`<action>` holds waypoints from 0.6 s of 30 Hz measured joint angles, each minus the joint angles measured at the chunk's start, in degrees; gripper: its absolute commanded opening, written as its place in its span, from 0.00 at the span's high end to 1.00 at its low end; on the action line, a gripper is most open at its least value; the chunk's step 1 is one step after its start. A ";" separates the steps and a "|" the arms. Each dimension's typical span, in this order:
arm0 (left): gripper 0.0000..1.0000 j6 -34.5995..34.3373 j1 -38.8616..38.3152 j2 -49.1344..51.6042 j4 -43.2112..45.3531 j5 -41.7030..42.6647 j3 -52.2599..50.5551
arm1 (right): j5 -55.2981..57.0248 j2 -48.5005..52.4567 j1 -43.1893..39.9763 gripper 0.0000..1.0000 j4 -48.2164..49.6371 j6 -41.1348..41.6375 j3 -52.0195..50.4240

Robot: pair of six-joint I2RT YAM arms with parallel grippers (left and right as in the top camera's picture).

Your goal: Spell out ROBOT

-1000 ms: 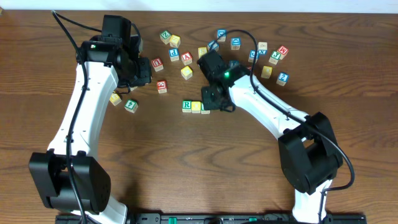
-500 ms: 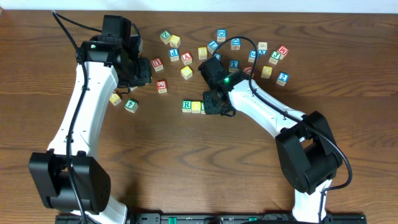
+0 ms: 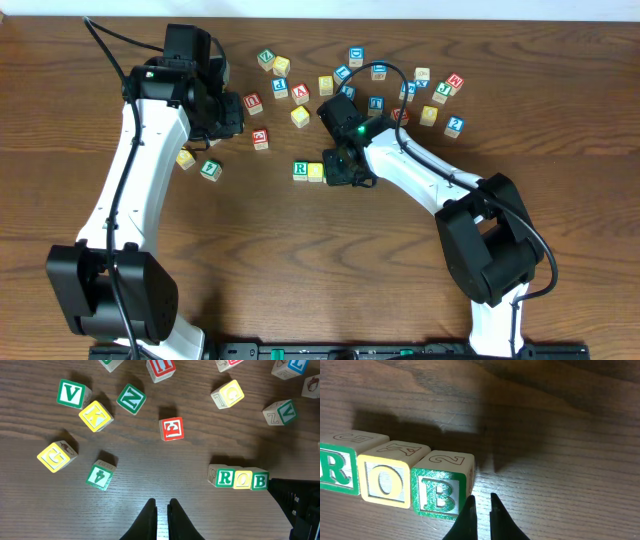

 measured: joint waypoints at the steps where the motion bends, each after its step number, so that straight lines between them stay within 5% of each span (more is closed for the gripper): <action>1: 0.91 0.00 0.00 0.00 0.00 0.00 0.00 | -0.02 0.00 0.00 0.95 0.00 -0.09 0.02; 18: 0.91 0.00 0.00 0.00 0.02 0.00 0.00 | -1.51 0.00 -0.22 0.98 -0.57 -1.84 0.13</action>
